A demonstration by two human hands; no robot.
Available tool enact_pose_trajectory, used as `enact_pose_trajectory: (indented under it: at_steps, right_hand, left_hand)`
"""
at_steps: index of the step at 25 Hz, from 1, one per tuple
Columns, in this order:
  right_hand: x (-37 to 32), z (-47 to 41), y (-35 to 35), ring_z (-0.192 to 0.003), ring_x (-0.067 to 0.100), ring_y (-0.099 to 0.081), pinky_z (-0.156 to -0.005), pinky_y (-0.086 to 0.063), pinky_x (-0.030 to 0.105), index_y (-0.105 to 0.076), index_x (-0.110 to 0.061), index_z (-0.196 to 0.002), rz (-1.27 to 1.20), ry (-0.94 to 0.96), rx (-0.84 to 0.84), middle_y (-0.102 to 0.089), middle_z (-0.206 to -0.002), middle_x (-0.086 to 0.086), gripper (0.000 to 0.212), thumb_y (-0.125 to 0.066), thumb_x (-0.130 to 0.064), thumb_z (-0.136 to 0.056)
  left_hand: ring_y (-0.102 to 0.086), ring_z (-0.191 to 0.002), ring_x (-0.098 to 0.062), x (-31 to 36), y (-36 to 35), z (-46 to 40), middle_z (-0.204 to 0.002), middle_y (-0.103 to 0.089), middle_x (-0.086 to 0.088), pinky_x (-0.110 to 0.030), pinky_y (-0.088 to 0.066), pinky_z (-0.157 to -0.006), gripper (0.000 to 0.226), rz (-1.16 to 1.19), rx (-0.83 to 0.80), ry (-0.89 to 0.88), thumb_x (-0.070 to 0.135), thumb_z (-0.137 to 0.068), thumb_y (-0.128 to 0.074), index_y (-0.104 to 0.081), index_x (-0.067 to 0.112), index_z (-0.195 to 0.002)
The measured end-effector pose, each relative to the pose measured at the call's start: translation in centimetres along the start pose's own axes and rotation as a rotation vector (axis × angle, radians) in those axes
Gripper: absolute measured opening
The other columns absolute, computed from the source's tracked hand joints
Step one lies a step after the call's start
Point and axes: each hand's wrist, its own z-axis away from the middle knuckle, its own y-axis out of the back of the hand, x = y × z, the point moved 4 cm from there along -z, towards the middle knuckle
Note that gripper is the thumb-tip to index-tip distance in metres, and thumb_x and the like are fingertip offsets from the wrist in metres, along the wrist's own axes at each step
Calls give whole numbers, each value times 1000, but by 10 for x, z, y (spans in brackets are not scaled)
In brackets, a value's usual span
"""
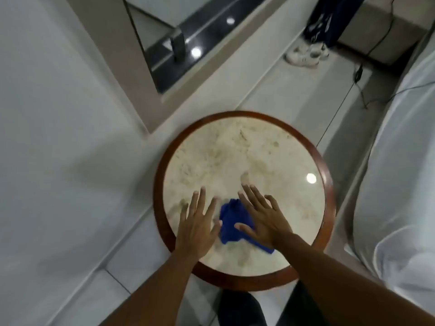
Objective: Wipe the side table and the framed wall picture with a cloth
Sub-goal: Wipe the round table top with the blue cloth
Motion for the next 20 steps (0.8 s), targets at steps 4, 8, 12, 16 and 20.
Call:
enact_pose_trajectory:
  at_steps: [4,8,12,16,20]
  right_hand:
    - [7,4,-71,-153,20,1,-118,-16,47,-2,-20,-158,6,-81,45,4,-167,4,88,-21,-75,-92]
    - [10,4,-87,-153,20,-4,-120,-10,44,-5,-19,-158,55,-25,113,-2,-167,5,88,-25,-73,-92]
    - [4,4,-86,-152,24,-12,-121,-19,45,-15,-11,-156,51,-37,148,-12,-165,10,69,-21,-54,-103]
    - [0,4,-82,-150,26,-18,-120,-24,46,-24,-5,-154,20,-37,180,-20,-162,14,63,-25,-43,-104]
    - [-10,1,-67,-148,25,-27,-117,-29,45,-29,-4,-152,-82,-50,259,-27,-160,12,61,-47,-34,-102]
  left_hand:
    - [-10,-154,-31,17,-65,-5,-167,-12,-14,-56,-16,-121,63,-81,149,-3,44,-101,-32,-19,21,-158]
    - [-11,-153,-32,15,-89,-3,-167,-14,-14,-58,-15,-120,61,-127,161,0,45,-103,-25,-18,20,-158]
    - [-13,-153,-31,15,-86,-8,-166,-15,-14,-59,-23,-120,62,-160,119,-55,45,-104,-19,-18,16,-158]
    - [-14,-153,-31,14,-83,-12,-166,-17,-14,-59,-24,-120,62,-135,86,-116,46,-103,-23,-22,15,-157]
    - [-17,-153,-29,13,-62,-11,-165,-24,-11,-56,-20,-120,60,-88,130,-128,45,-104,-22,-24,17,-157]
